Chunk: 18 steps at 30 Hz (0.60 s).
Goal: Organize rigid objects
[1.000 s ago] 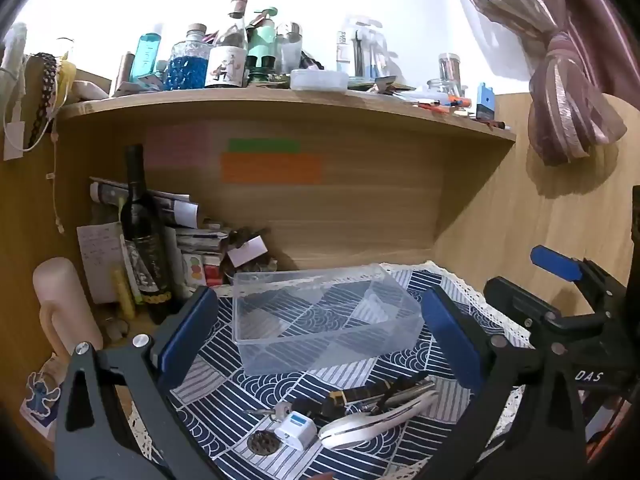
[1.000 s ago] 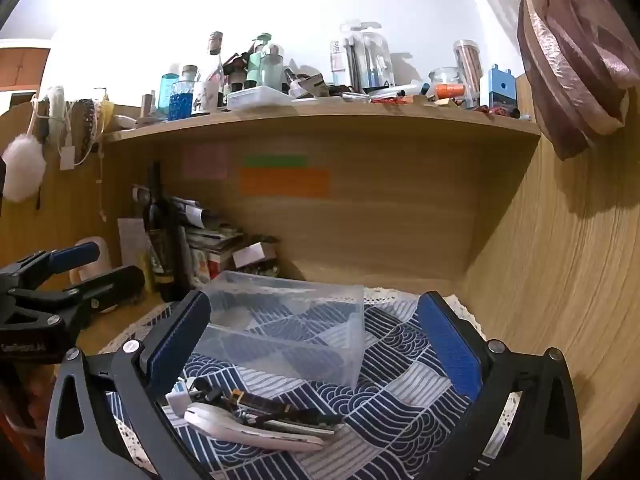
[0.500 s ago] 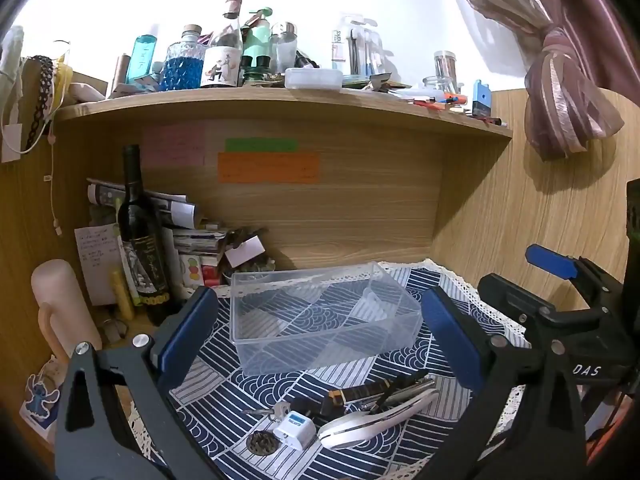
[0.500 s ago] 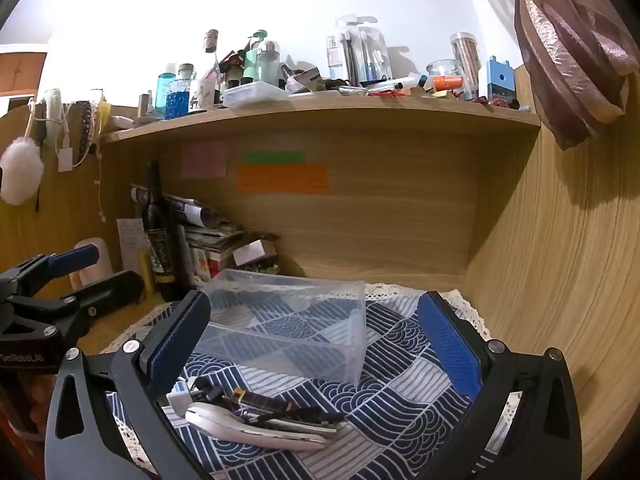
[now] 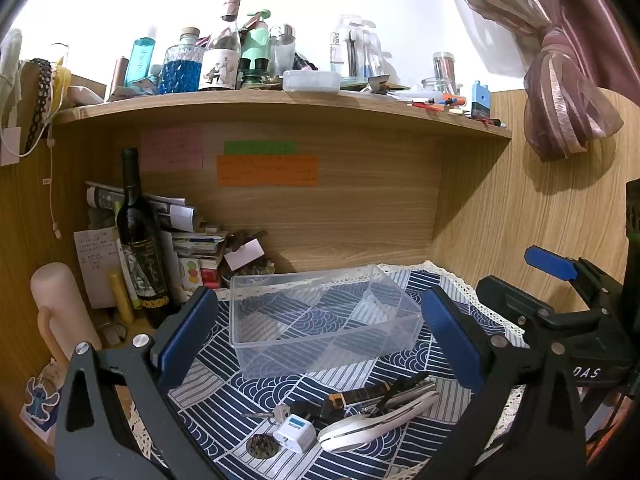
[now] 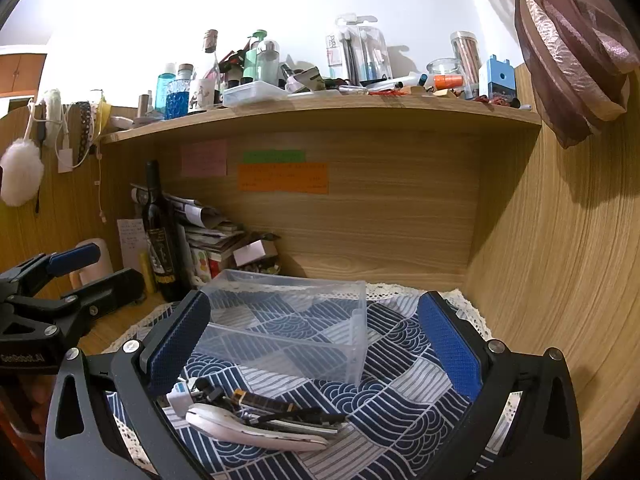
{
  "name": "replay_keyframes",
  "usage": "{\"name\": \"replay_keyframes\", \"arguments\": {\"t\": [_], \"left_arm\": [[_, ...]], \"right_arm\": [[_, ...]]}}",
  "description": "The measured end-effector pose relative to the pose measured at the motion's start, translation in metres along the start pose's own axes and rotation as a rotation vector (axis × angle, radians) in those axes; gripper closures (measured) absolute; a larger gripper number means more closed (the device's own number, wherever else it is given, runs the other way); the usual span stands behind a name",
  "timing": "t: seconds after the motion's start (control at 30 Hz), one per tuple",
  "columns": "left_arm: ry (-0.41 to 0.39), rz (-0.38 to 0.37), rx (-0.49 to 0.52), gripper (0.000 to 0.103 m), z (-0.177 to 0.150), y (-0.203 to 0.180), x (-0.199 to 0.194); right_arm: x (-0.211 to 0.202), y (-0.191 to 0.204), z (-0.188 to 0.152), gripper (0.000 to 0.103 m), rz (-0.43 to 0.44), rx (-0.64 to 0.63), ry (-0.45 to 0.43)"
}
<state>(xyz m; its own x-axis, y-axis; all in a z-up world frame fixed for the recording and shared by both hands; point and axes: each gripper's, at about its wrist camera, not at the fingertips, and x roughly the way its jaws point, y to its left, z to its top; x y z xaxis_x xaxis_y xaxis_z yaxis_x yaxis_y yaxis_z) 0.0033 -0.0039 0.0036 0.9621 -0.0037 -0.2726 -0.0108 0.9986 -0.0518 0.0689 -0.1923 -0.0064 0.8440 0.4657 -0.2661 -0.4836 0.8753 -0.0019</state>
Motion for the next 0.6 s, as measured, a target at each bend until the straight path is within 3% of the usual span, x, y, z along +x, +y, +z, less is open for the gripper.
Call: {"name": "replay_keyframes", "arguments": {"t": [0.6], "left_arm": [[-0.01,-0.001,-0.004,0.0,0.0002,0.0007,-0.001]], "right_arm": [[-0.0004,0.0029,0.0024,0.0,0.0,-0.001,-0.003]]}}
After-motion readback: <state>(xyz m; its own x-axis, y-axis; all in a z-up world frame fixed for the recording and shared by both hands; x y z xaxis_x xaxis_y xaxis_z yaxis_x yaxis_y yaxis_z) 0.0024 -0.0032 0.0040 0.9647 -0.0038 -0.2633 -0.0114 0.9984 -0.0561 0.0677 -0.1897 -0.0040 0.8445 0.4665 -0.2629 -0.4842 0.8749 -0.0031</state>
